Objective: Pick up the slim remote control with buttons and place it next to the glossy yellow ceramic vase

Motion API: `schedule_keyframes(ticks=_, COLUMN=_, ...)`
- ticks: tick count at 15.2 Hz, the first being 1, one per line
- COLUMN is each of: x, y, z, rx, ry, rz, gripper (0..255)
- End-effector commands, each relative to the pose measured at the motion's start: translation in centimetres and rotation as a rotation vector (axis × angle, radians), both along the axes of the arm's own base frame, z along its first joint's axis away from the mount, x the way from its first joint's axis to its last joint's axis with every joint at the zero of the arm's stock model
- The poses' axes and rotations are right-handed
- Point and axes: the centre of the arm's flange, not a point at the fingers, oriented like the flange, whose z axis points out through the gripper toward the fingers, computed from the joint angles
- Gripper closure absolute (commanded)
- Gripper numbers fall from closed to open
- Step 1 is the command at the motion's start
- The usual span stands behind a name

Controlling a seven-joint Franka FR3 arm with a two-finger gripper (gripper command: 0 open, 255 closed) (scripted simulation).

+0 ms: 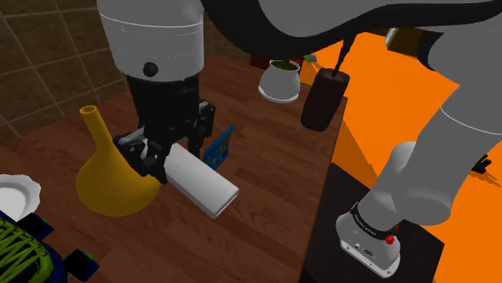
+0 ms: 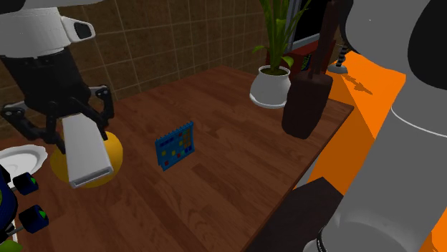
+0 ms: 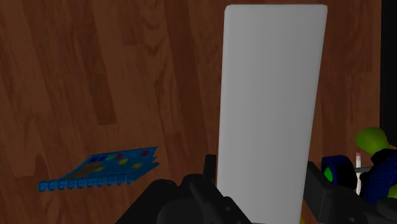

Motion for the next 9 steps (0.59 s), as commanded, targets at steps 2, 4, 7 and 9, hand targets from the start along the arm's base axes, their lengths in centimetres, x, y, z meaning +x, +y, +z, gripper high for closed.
schedule_keyframes(ticks=2, x=0.0, y=0.0, z=-1.5, rx=0.001, ry=-0.001, rz=0.000, gripper=255)
schedule_keyframes(ticks=4, x=0.0, y=0.0, z=-2.6, rx=0.001, ry=-0.001, rz=0.000, gripper=255)
schedule_keyframes(ticks=7, x=0.0, y=0.0, z=-4.2, rx=0.001, ry=-0.001, rz=0.000, gripper=255)
schedule_keyframes(ticks=9, x=0.0, y=0.0, z=-5.2, rx=0.001, ry=-0.001, rz=0.000, gripper=255)
